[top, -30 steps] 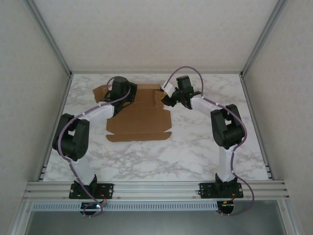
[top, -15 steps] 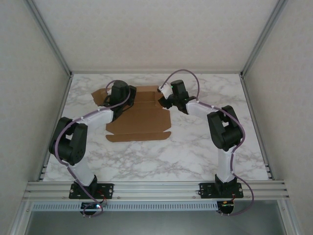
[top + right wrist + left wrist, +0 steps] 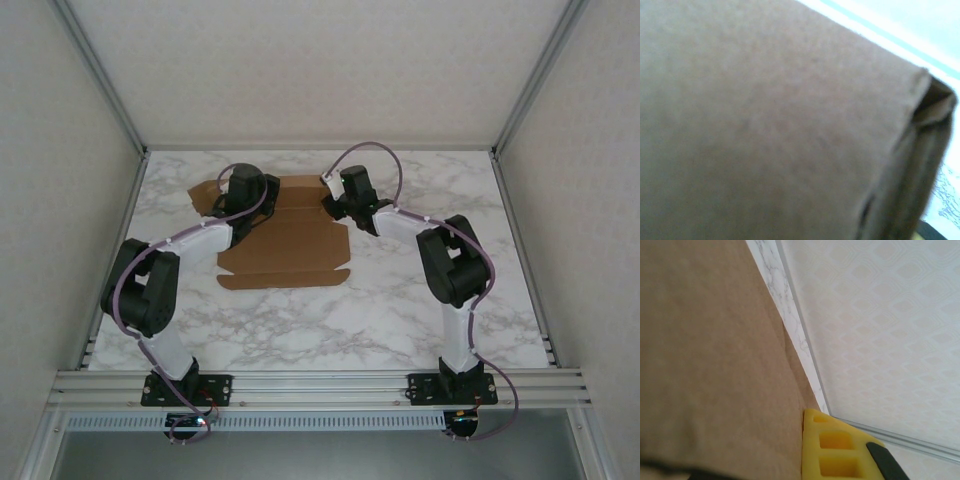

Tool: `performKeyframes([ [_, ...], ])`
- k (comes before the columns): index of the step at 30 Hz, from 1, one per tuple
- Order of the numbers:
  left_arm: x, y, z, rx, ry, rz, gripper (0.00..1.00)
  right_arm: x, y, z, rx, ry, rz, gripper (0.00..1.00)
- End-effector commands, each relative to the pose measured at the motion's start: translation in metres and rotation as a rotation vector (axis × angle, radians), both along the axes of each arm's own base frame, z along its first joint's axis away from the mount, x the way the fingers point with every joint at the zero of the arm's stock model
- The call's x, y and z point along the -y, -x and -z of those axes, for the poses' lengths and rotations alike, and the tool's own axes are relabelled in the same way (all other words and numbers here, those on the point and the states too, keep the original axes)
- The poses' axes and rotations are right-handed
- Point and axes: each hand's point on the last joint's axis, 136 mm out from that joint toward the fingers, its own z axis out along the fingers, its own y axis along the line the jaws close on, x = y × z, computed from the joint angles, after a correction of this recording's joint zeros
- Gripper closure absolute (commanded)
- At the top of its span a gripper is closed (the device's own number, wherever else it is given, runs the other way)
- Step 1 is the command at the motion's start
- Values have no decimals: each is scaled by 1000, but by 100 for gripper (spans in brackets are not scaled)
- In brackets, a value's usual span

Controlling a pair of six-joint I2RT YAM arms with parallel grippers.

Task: Fold the paper box

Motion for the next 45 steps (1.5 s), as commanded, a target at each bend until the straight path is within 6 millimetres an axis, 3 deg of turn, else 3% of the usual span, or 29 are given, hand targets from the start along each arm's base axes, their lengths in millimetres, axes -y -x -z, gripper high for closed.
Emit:
performKeyframes([
  [1, 16, 26, 53, -185, -49, 84, 100, 7, -22, -6, 55, -7, 105, 70],
  [8, 18, 27, 55, -193, -28, 78, 100, 4, -26, 0, 74, 83, 208, 78],
  [14, 16, 27, 48, -194, -17, 55, 100, 18, -27, 5, 83, 162, 340, 81],
  [21, 15, 26, 42, -196, -5, 36, 100, 35, -33, -2, 102, 208, 498, 100],
  [27, 15, 26, 37, -194, -4, 25, 100, 43, -34, -14, 150, 254, 622, 100],
  [32, 18, 25, 36, -195, -3, 31, 100, 37, -29, 1, 67, 254, 624, 99],
  [33, 19, 26, 37, -198, -5, 31, 100, 35, -27, 5, 49, 242, 611, 94],
  [36, 17, 29, 47, -214, -21, 30, 100, 28, -23, 6, 35, 180, 567, 63],
  [39, 12, 34, 57, -233, -37, 23, 100, 25, -16, -1, 23, 91, 490, 40],
  [42, 8, 37, 64, -243, -47, 15, 100, 22, -5, -15, 37, -25, 389, 26],
  [45, 4, 37, 65, -241, -66, 9, 100, 7, 13, -43, 55, -194, 206, 21],
])
